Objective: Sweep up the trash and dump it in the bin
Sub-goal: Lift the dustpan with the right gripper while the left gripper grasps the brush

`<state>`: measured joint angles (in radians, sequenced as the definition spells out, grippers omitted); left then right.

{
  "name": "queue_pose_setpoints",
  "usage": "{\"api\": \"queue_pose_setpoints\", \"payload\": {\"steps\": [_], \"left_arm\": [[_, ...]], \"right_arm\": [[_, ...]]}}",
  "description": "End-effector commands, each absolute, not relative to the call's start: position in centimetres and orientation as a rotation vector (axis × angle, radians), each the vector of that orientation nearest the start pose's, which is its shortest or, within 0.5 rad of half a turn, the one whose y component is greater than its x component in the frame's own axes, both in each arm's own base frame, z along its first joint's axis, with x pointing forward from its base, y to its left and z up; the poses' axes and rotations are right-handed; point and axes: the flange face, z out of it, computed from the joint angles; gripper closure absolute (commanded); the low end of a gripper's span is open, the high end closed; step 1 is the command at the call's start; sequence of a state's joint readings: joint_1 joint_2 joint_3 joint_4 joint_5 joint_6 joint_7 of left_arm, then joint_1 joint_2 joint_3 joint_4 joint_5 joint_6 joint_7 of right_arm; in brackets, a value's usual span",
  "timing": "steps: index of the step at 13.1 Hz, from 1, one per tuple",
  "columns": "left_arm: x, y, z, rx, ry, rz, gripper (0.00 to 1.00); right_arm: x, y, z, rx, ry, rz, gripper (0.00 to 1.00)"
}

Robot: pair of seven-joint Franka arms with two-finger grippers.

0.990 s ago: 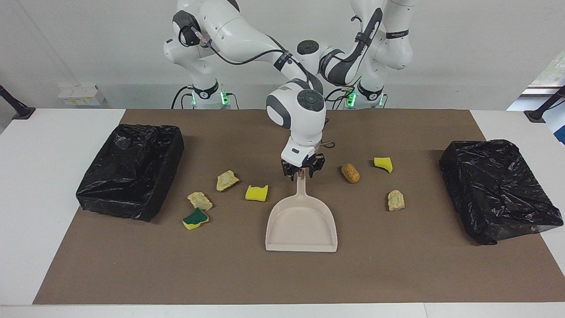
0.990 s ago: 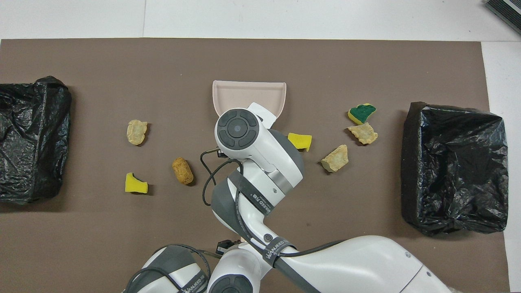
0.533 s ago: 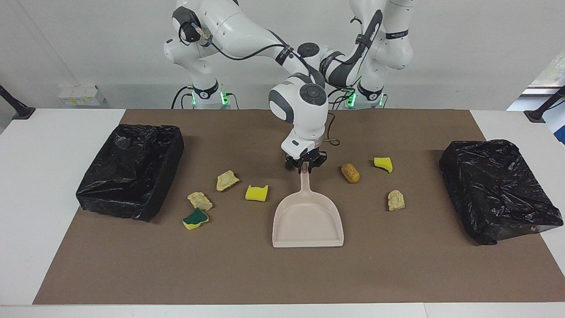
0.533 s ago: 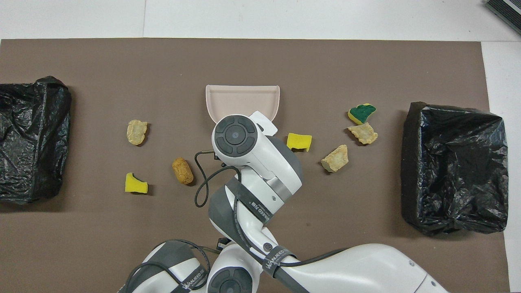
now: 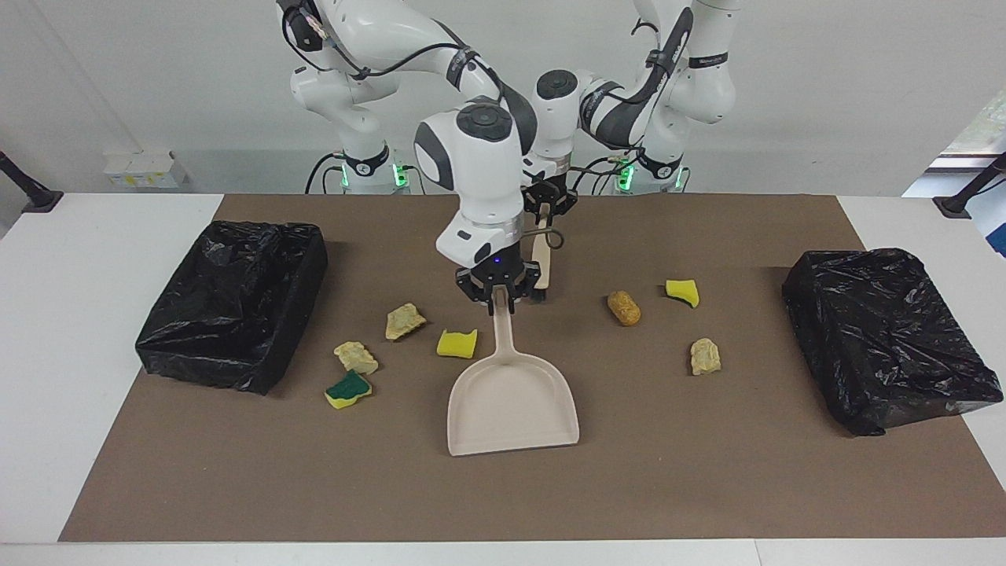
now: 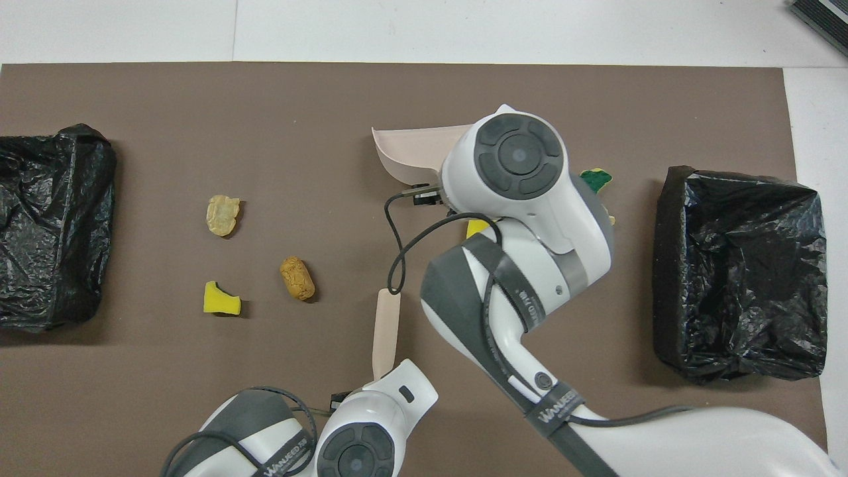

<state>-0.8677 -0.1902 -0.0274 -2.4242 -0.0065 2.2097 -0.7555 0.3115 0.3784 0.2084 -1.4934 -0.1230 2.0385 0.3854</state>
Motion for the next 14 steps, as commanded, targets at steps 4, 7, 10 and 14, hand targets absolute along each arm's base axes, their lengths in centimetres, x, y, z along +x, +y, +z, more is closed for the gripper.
{"api": "queue_pose_setpoints", "payload": {"steps": [4,7,10,14], "left_arm": [[35.4,-28.2,43.6,-3.108,-0.135,0.063,1.0],[39.8,-23.4,43.0,-3.103,-0.266,0.046,1.0],[43.2,-18.1,42.2,-3.111,-0.267,0.042,1.0],[46.7,-10.0,40.8,-3.123,-0.248,0.027,1.0]], "right_arm": [[58.7,31.3,46.5,-3.093,-0.473,-0.138,1.0],[57.7,30.9,44.2,-3.041,-0.83,-0.089,1.0],[60.5,27.3,42.8,-2.86,-1.211,-0.128,1.0],[63.2,22.6,40.6,-2.646,-1.643,-0.138,1.0]]}}
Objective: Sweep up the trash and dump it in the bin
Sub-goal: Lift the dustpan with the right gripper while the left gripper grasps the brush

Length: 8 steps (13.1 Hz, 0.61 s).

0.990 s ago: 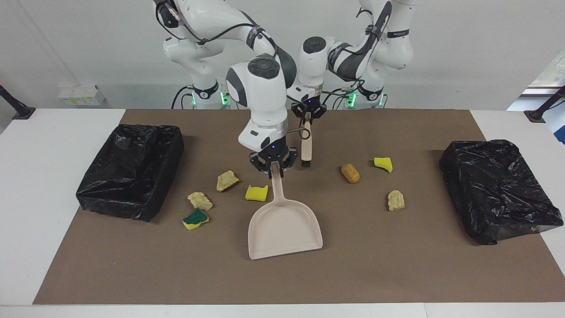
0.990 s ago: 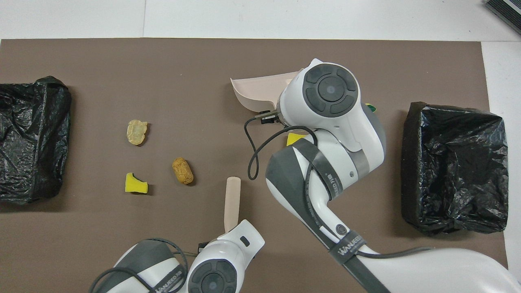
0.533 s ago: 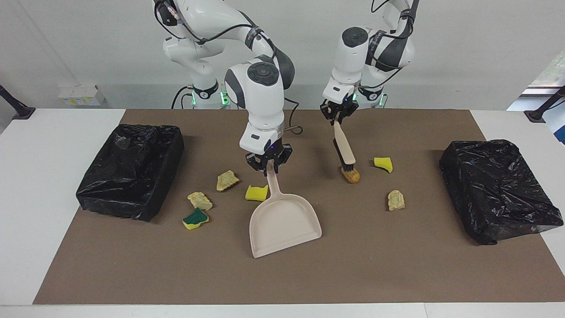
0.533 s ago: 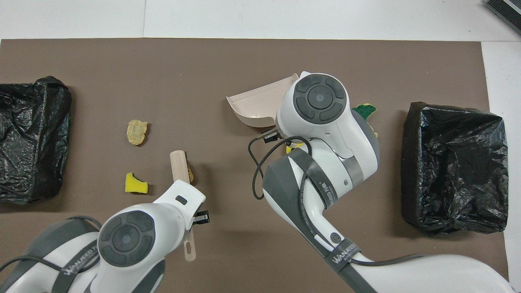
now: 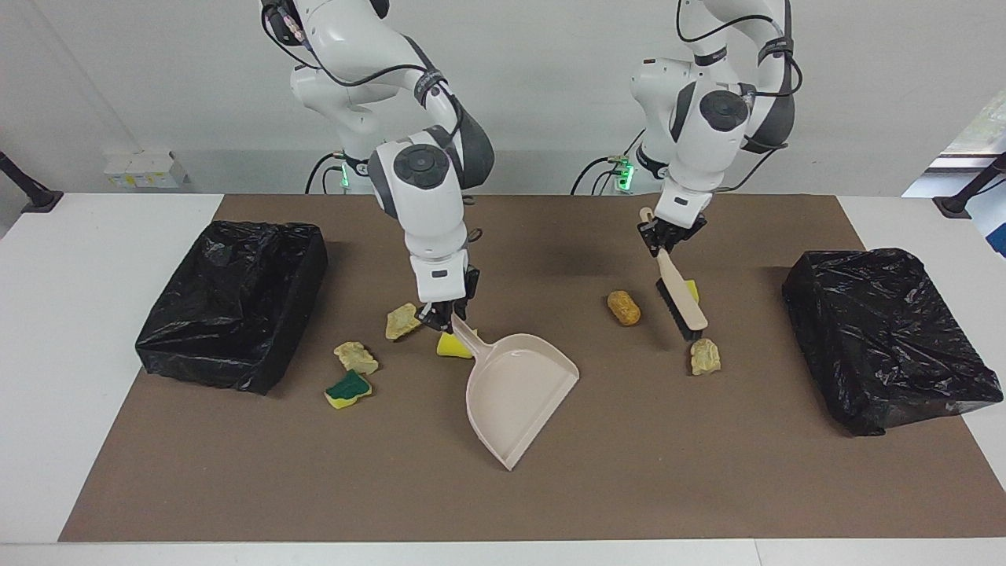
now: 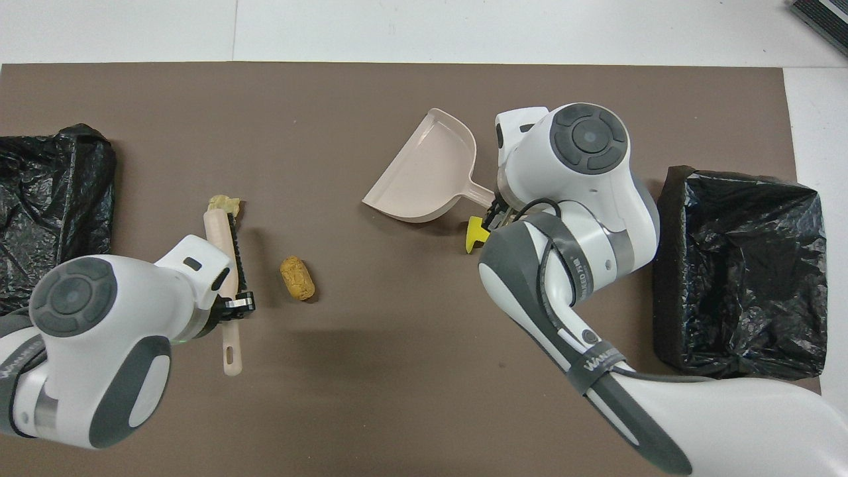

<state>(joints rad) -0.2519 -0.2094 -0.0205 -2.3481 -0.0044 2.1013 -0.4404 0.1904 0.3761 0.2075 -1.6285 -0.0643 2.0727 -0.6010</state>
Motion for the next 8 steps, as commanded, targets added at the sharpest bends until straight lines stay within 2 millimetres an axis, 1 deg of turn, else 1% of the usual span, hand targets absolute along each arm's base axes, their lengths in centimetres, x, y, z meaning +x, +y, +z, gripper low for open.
{"api": "queue_pose_setpoints", "payload": {"steps": [1,2,4,6,7,8], "left_arm": [[47.2,-8.8,40.1,-3.124,-0.248,0.027,1.0],[47.6,-7.9,39.7,-3.125,-0.258,0.023,1.0],[48.1,-6.9,39.2,-3.125,-0.288,0.004,1.0],[49.1,-6.0,37.0,-3.127,-0.27,0.004,1.0],[49.5,-5.7,35.9,-3.129,-0.26,0.0,1.0],[49.7,-5.7,35.1,-3.129,-0.253,0.011,1.0]], "right_arm": [[63.4,22.5,40.6,-2.641,-1.662,-0.142,1.0],[63.8,22.4,40.1,-2.609,-1.728,-0.149,1.0],[64.5,22.5,38.6,-2.468,-1.961,-0.15,1.0],[64.4,22.2,38.0,-2.44,-2.003,-0.114,1.0],[64.3,22.2,37.8,-2.434,-2.053,-0.092,1.0],[64.1,22.2,36.5,-2.425,-2.097,-0.045,1.0]]}}
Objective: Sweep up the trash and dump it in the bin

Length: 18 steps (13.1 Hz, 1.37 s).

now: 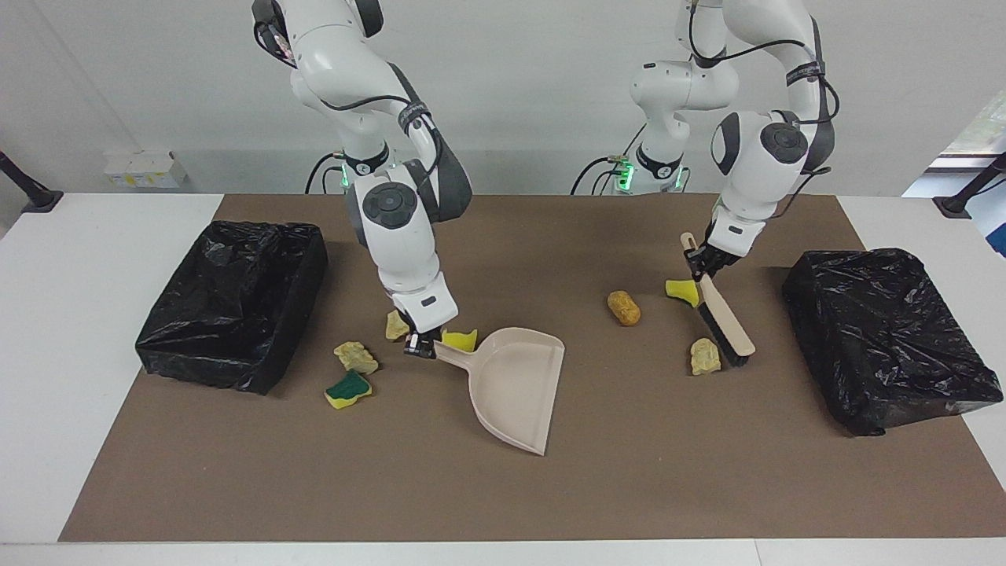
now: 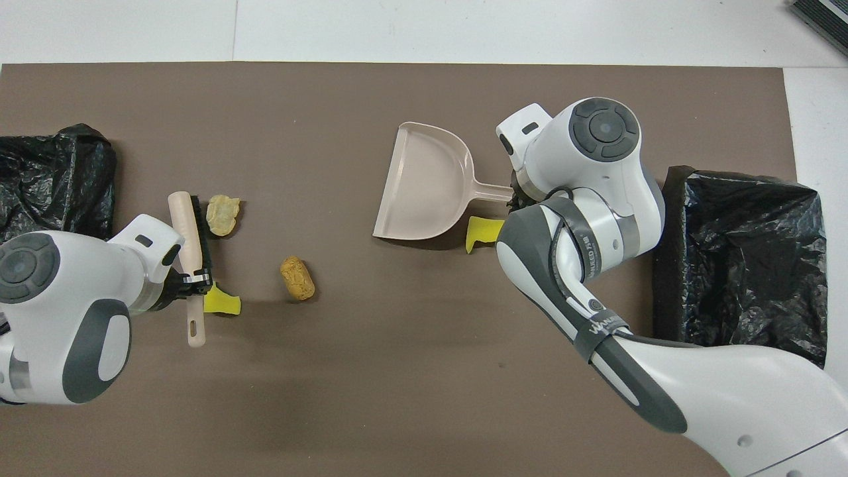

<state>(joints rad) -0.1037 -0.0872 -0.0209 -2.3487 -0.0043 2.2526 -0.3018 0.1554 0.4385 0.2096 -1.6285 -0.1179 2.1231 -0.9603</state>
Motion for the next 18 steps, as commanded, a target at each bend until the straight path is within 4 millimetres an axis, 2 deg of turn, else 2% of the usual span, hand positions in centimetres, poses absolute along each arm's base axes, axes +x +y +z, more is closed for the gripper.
{"api": "queue_pose_setpoints", "payload": {"steps": [1,3,4,6,7,8,9,10,12,15,16,18], "left_arm": [[49.7,-6.1,34.9,-3.13,-0.238,0.009,1.0],[49.6,-7.4,34.9,-3.138,-0.093,0.007,1.0],[49.4,-8.6,34.9,-3.138,0.08,0.012,1.0],[49.0,-10.1,34.9,-3.091,0.557,0.022,1.0],[48.8,-10.6,34.8,-3.061,0.706,0.041,1.0],[48.2,-12.0,34.8,-3.038,0.798,0.065,1.0],[47.7,-13.5,34.9,-3.007,0.907,0.079,1.0],[47.7,-14.1,35.1,-2.957,1.067,0.084,1.0],[48.9,-13.6,37.0,-2.966,1.069,0.103,1.0],[50.6,-10.3,40.9,-3.038,0.857,0.117,1.0],[50.3,-10.0,42.5,-3.072,0.716,0.127,1.0],[49.1,-8.5,44.2,-3.121,0.333,0.196,1.0]], "right_arm": [[64.0,22.0,35.8,-2.419,-2.123,-0.011,1.0],[63.8,21.7,35.8,-2.43,-2.097,0.038,1.0],[63.5,21.9,35.7,-2.428,-2.096,0.063,0.75],[63.1,21.6,35.6,-2.424,-2.097,0.12,0.73],[63.0,21.8,35.6,-2.42,-2.1,0.122,0.68],[63.0,21.9,35.1,-2.415,-2.112,0.136,0.45],[62.9,22.3,34.6,-2.405,-2.148,0.157,0.43],[62.9,22.4,33.9,-2.401,-2.16,0.169,0.43],[62.9,22.5,33.8,-2.399,-2.163,0.164,0.44],[63.1,22.6,34.5,-2.402,-2.163,0.157,0.61],[63.4,22.7,35.3,-2.409,-2.162,0.133,0.62],[63.9,21.8,35.8,-2.425,-2.132,0.118,0.61]]}}
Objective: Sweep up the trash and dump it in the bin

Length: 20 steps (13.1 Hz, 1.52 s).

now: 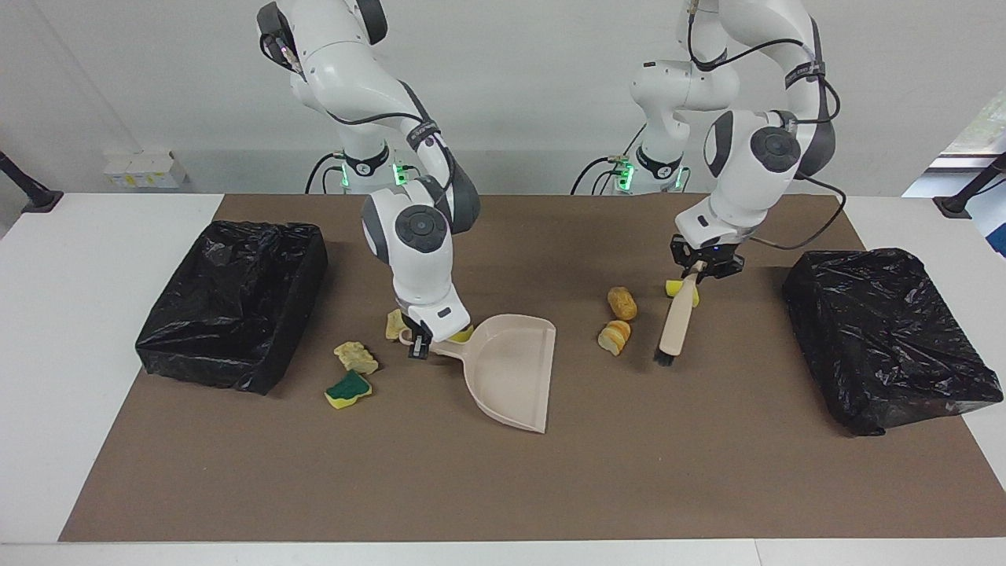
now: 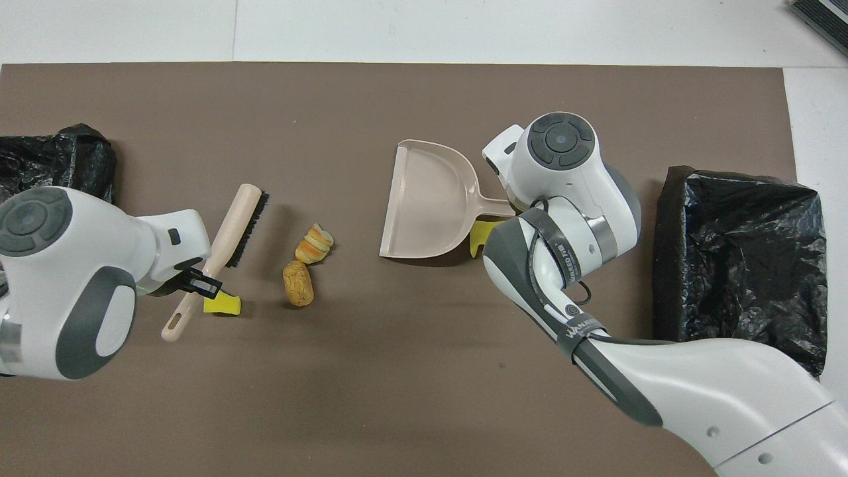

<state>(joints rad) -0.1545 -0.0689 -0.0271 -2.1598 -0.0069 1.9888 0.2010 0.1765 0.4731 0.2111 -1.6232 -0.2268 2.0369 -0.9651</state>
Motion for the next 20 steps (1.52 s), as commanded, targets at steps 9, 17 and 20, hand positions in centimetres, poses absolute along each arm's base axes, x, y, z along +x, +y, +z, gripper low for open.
{"api": "queue_pose_setpoints", "payload": {"steps": [9,17,20], "left_arm": [[41.4,-4.0,41.3,-2.964,-0.538,0.514,1.0],[40.2,-13.5,36.7,-3.009,-0.524,0.375,1.0],[40.3,-16.9,35.3,-3.062,-0.503,0.347,1.0]], "right_arm": [[63.3,22.4,36.0,-2.402,-2.174,0.142,0.91],[62.1,25.4,38.1,-2.167,-2.508,0.224,1.0],[62.0,24.9,38.2,-2.109,-2.537,0.281,1.0]]}}
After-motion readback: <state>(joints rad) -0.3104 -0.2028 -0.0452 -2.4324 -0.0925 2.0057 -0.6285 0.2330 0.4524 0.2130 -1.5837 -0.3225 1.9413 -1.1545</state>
